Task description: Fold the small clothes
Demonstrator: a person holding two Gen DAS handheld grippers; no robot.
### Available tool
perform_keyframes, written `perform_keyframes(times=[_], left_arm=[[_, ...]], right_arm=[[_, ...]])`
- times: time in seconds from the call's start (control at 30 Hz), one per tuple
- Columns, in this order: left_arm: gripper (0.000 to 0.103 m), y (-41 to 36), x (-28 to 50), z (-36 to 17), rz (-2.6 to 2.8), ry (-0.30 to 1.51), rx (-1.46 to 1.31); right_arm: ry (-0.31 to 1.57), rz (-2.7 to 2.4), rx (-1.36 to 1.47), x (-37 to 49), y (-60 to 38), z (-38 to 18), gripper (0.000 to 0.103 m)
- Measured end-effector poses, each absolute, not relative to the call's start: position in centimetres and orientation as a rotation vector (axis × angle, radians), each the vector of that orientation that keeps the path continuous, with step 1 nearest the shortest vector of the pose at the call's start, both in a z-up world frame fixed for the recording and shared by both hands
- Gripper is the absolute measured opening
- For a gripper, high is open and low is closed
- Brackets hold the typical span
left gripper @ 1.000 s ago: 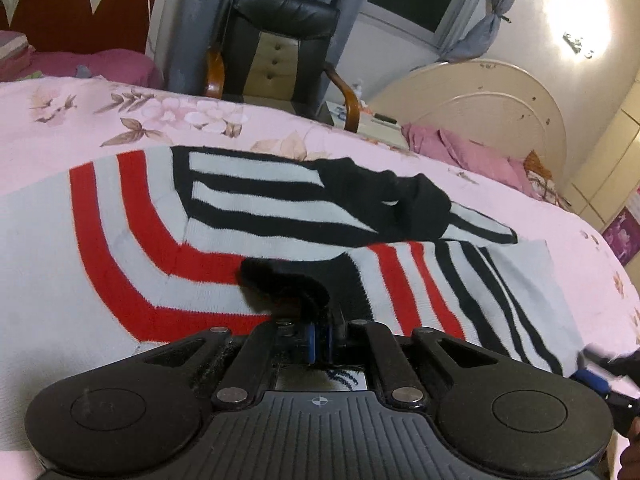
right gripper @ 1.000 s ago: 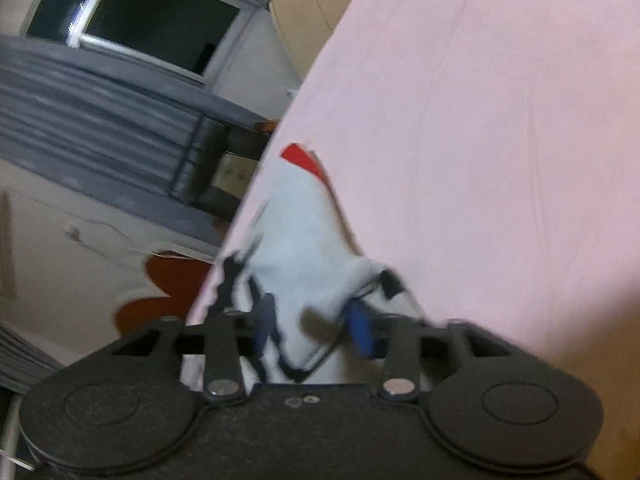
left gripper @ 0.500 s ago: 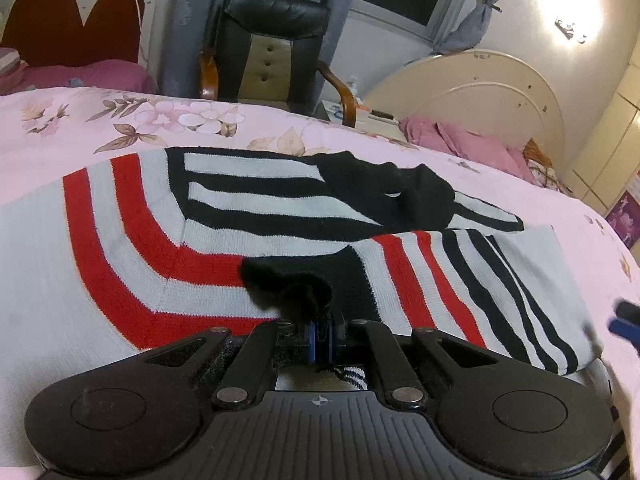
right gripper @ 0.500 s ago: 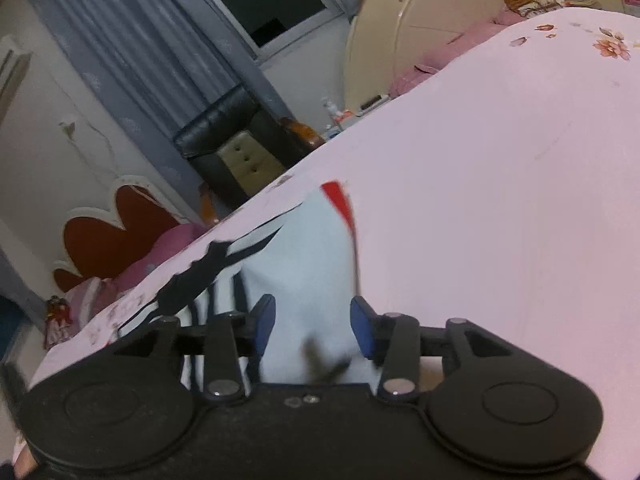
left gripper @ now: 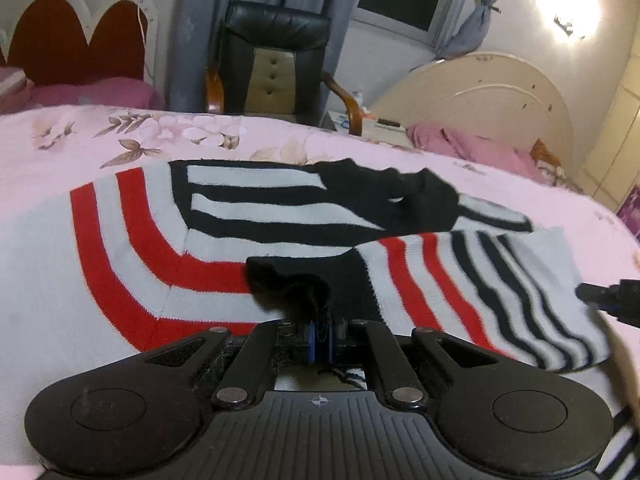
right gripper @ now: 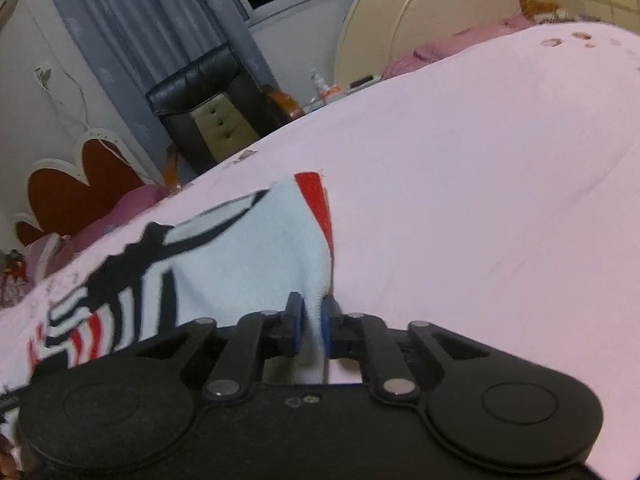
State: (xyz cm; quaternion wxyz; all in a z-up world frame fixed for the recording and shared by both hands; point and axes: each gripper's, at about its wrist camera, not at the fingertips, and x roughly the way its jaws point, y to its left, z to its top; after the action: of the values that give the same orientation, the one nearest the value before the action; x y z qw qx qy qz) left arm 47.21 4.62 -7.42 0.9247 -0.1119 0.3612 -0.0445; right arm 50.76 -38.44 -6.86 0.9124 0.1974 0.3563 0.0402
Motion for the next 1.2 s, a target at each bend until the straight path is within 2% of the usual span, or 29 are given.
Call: perform_keyframes(times=[0.03, 0.07, 0.1, 0.13, 0.17, 0.33, 0.37, 0.4, 0.43, 0.5, 0.6, 0.63, 0.67, 0.7, 0.77, 0.83, 0.9, 0.93, 1.0, 1.07, 1.2], left_arm=[[0.006, 5.0, 46.9, -7.2, -0.079, 0.730, -0.240], [0.009, 5.4, 46.2, -6.7, -0.050, 0.701, -0.238], [0.018, 5.8, 45.6, -6.3, -0.024, 0.667, -0.234], [0.046, 6.2, 45.4, -6.0, -0.010, 0.647, -0.236], [0.064, 6.3, 45.5, -5.9, -0.007, 0.640, -0.238], [0.064, 5.6, 48.3, -7.1, -0.030, 0.710, -0.283], [0.059, 5.3, 48.7, -7.8, -0.021, 0.733, -0.281], [0.035, 4.8, 49.0, -8.1, 0.020, 0.731, -0.226], [0.027, 4.2, 48.9, -8.1, 0.048, 0.728, -0.162], [0.026, 4.2, 48.9, -8.1, 0.071, 0.731, -0.173], [0.026, 3.8, 48.7, -7.5, 0.096, 0.734, -0.161], [0.026, 3.6, 48.2, -6.9, 0.108, 0.716, -0.157], [0.027, 3.3, 47.3, -6.1, 0.105, 0.672, -0.143], [0.033, 2.7, 46.4, -5.5, 0.099, 0.637, -0.135], [0.056, 1.2, 45.4, -5.3, 0.055, 0.624, -0.160], [0.061, -1.2, 45.0, -5.8, 0.044, 0.614, -0.097], [0.062, -2.6, 45.6, -7.3, 0.048, 0.681, -0.082], [0.066, -3.1, 45.7, -8.2, 0.057, 0.693, -0.068], [0.068, -4.3, 45.7, -8.4, 0.075, 0.673, 0.008], [0.068, -3.2, 45.5, -7.3, 0.057, 0.686, -0.069], [0.069, 1.1, 41.2, -5.3, 0.136, 0.602, -0.195]], right_arm=[[0.710, 0.078, 0.407, 50.7, -38.8, -6.3, 0.023], [0.676, 0.075, 0.405, 50.7, -39.2, -5.9, 0.023], [0.645, 0.091, 0.420, 51.1, -39.7, -5.6, 0.023], [0.630, 0.107, 0.444, 51.5, -40.4, -5.4, 0.024], [0.624, 0.114, 0.465, 52.2, -41.0, -5.4, 0.024], [0.655, 0.152, 0.546, 57.1, -42.2, -6.7, 0.026], [0.672, 0.162, 0.549, 58.0, -42.0, -7.1, 0.026], [0.687, 0.174, 0.547, 58.4, -41.9, -7.4, 0.019], [0.692, 0.182, 0.517, 58.8, -41.6, -7.7, 0.010], [0.731, 0.143, 0.400, 59.1, -40.7, -8.3, 0.006], [0.728, 0.125, 0.274, 58.6, -39.4, -7.3, 0.009], [0.720, 0.102, 0.218, 58.0, -38.7, -6.5, 0.017], [0.698, 0.095, 0.189, 57.0, -38.3, -5.5, 0.021], [0.671, 0.124, 0.185, 55.9, -38.1, -4.6, 0.023], [0.623, 0.202, 0.159, 52.4, -37.4, -3.2, 0.023], [0.616, 0.236, 0.085, 49.2, -36.2, -3.2, 0.023], [0.633, 0.239, -0.004, 46.6, -34.7, -4.4, 0.023], [0.660, 0.226, -0.081, 46.1, -33.5, -5.5, 0.023], [0.700, 0.194, -0.187, 45.3, -31.7, -7.6, 0.028], [0.699, 0.155, -0.210, 45.0, -30.7, -7.2, 0.029], [0.642, 0.122, -0.104, 43.9, -31.2, -4.1, 0.039]])
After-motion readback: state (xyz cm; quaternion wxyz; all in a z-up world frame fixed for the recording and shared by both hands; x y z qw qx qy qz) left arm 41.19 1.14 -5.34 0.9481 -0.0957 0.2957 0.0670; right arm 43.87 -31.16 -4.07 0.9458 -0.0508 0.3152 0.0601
